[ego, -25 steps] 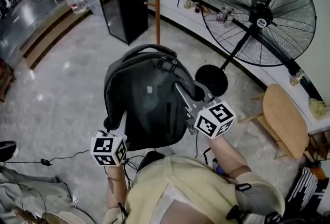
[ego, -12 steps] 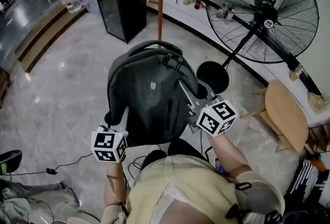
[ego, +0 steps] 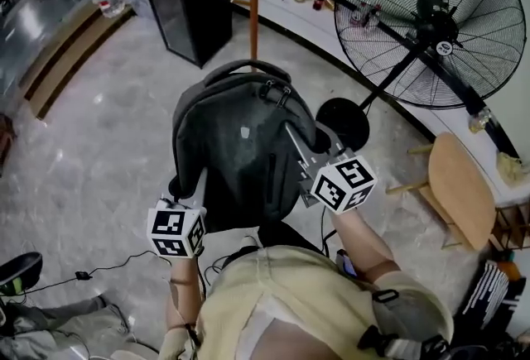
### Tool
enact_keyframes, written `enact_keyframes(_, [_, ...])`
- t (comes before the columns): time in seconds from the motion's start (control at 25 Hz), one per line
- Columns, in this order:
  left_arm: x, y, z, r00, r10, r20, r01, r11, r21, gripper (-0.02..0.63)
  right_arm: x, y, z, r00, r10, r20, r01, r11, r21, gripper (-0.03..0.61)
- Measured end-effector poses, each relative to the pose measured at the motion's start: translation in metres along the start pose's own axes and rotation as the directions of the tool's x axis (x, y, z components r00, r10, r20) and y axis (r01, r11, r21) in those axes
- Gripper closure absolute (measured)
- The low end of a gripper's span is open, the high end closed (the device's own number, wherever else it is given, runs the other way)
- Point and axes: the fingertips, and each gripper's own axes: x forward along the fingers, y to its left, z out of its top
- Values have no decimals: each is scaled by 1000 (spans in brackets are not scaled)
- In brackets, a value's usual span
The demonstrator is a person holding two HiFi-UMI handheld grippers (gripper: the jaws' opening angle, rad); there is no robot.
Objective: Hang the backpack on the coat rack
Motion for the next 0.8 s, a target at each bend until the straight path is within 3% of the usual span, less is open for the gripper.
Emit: enact_keyframes(0.8, [172, 8, 57, 999, 10, -45, -9, 1000, 10, 508, 99, -153, 29, 999, -44, 4, 44, 999, 22, 480])
